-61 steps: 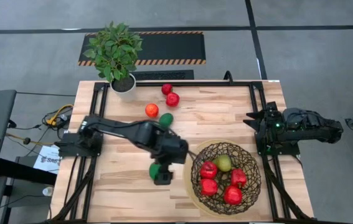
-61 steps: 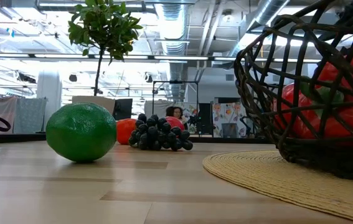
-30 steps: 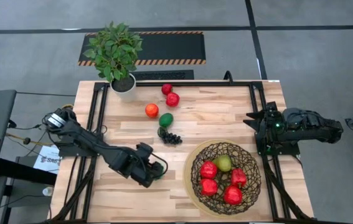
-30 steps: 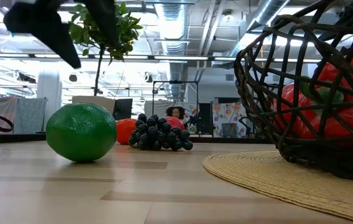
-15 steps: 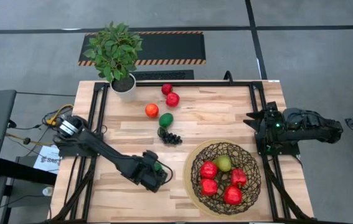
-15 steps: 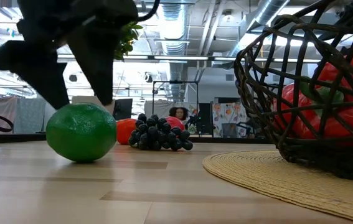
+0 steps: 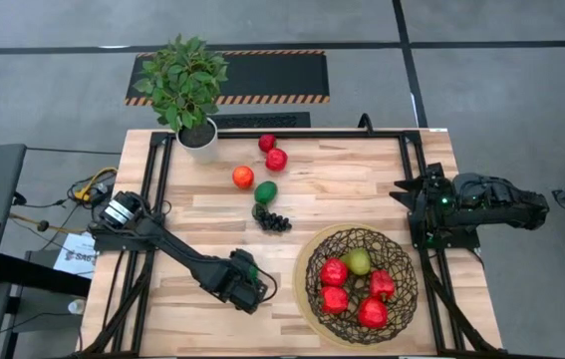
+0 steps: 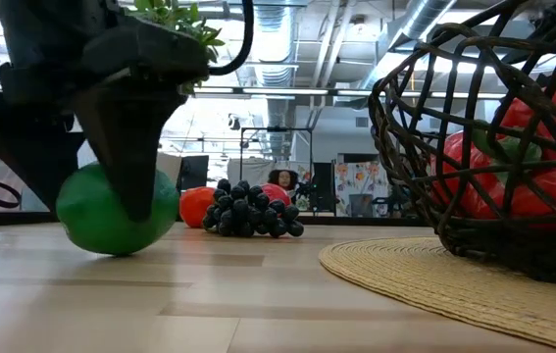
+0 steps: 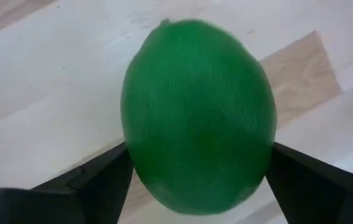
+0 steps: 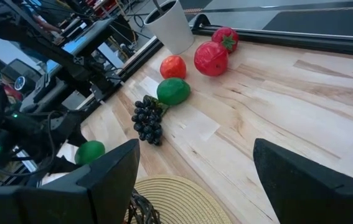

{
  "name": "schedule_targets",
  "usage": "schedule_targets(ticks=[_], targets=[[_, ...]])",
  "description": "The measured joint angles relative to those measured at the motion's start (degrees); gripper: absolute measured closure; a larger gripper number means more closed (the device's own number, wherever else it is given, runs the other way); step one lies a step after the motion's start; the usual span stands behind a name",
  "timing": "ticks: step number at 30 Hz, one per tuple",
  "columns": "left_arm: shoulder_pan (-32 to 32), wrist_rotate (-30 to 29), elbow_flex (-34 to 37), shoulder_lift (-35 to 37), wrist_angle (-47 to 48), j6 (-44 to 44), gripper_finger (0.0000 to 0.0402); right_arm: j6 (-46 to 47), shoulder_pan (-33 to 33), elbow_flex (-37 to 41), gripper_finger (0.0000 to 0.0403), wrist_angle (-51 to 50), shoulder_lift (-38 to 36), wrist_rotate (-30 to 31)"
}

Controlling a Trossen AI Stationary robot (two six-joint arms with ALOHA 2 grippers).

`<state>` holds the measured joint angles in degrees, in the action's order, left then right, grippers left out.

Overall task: Build produce basket
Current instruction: Put the bottom green lime into the black wire basket

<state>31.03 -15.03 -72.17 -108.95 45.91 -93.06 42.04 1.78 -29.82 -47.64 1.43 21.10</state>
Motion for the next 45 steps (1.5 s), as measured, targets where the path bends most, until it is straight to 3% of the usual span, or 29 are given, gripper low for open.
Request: schedule_targets(ticks=[10, 23, 37, 45], targets=[[-0.3, 0.7, 0.1, 0.0, 0.0, -0.7, 0.0166, 0.0, 0.0, 0.0, 0.0069, -0.1, 0.0, 0.0], [-2.7, -0.4, -2.3, 0.0, -3.9, 1.9, 0.0171, 0.0, 0.0, 0.0, 0.0069, -0.1, 0.0, 0.0], [-10.5, 0.9, -13.5, 0.0, -1.6, 24.0, 0.0169, 0.0, 0.0, 0.0, 0.0069, -0.1, 0.0, 0.0], [-17.1, 0.8, -23.5, 0.3, 1.8, 39.4, 0.0168, 0.0, 0.0, 0.0, 0.0069, -0.2, 0.0, 0.0]])
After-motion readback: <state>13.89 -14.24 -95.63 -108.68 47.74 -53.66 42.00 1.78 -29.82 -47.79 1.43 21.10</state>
